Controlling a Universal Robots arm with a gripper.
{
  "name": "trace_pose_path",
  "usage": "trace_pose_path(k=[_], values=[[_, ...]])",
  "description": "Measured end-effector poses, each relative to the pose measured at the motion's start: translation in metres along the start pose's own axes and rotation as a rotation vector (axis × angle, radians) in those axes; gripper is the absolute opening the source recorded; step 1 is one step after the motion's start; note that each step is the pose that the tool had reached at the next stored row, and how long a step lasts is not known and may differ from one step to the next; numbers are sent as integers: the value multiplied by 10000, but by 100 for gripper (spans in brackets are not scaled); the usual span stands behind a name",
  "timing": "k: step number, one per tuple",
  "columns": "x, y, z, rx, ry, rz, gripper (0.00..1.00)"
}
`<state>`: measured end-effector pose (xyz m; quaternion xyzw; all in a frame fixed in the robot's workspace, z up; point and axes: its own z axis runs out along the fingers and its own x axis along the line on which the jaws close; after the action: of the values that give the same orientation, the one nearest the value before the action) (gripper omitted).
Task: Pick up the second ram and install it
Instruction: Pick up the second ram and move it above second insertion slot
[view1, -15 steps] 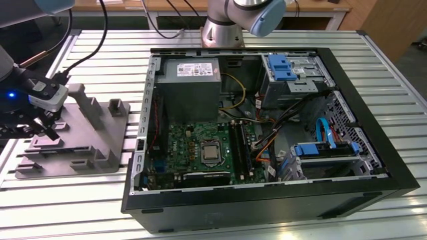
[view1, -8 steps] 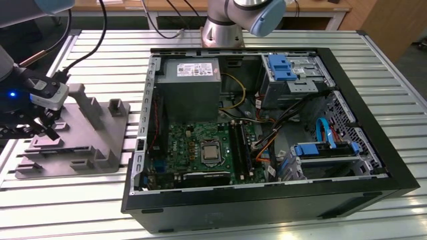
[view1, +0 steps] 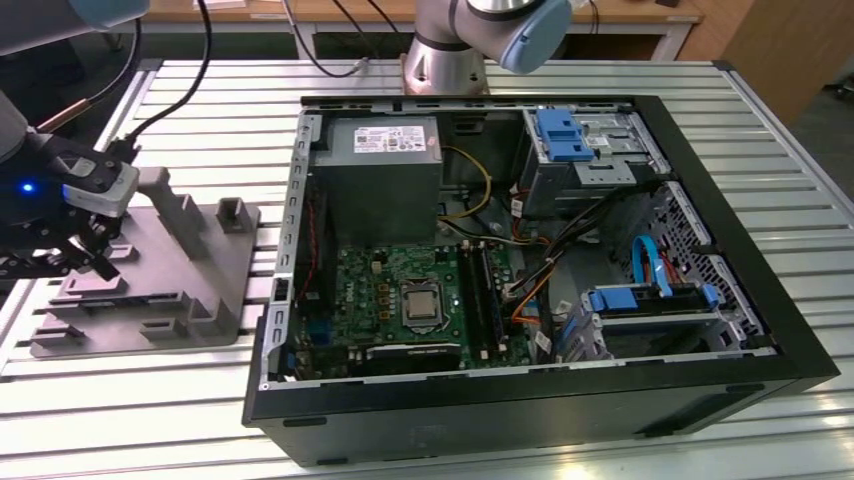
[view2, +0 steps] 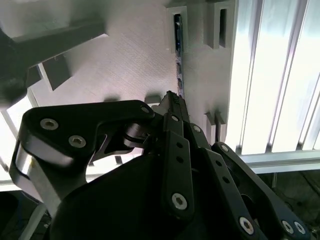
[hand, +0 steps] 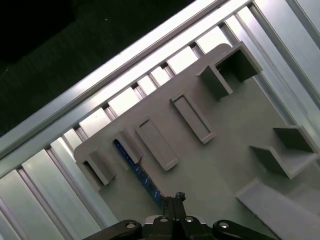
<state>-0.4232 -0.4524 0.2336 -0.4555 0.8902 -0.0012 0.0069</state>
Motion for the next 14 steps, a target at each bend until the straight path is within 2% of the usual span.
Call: trace_pose_path(k=[14], values=[[0,0,0,-8,-6,-699,10]])
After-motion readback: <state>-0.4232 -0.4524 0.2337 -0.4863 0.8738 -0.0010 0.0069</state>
